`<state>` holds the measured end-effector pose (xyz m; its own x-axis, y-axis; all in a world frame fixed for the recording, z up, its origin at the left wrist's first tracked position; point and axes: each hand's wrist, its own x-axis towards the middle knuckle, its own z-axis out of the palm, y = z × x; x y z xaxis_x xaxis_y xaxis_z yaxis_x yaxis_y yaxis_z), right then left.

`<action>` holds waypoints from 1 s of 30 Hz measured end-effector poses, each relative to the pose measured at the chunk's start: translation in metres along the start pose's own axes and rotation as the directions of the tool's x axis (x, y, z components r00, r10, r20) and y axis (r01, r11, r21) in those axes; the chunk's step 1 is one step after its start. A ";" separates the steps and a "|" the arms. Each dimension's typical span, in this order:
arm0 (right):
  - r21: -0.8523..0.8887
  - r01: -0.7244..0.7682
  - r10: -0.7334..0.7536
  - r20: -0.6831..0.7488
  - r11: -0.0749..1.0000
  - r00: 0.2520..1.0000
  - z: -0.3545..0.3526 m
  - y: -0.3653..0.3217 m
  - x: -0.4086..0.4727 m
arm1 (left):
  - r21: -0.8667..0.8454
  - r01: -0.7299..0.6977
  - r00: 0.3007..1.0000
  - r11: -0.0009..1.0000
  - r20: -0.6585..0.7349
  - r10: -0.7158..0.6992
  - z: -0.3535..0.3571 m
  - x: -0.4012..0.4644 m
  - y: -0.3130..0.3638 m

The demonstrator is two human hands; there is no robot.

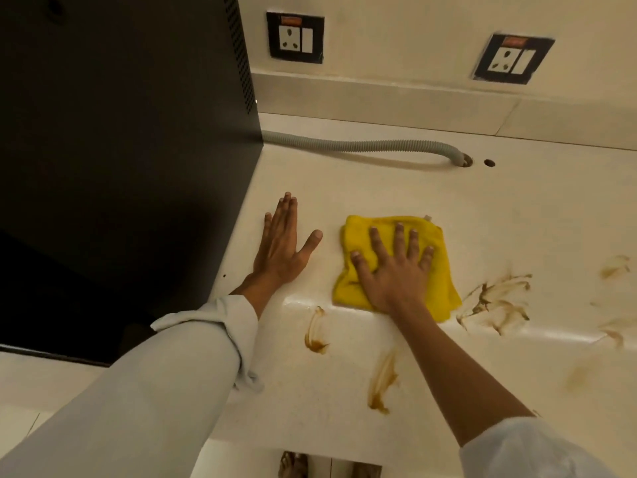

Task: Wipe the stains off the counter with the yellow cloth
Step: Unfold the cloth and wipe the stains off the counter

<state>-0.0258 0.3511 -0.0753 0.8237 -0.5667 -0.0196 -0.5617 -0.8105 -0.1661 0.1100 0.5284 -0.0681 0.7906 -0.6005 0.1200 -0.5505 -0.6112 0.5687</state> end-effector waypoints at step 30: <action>0.102 0.043 -0.041 -0.028 0.994 0.999 0.019 -0.131 -0.082 | -0.478 0.267 0.963 0.837 0.162 -0.215 -0.027 0.004 -0.001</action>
<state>-0.0179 0.5067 -0.0701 0.8435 -0.5370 0.0144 -0.5144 -0.8150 -0.2667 0.1206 0.5409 -0.0460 0.8365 -0.5302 -0.1382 -0.1213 -0.4251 0.8970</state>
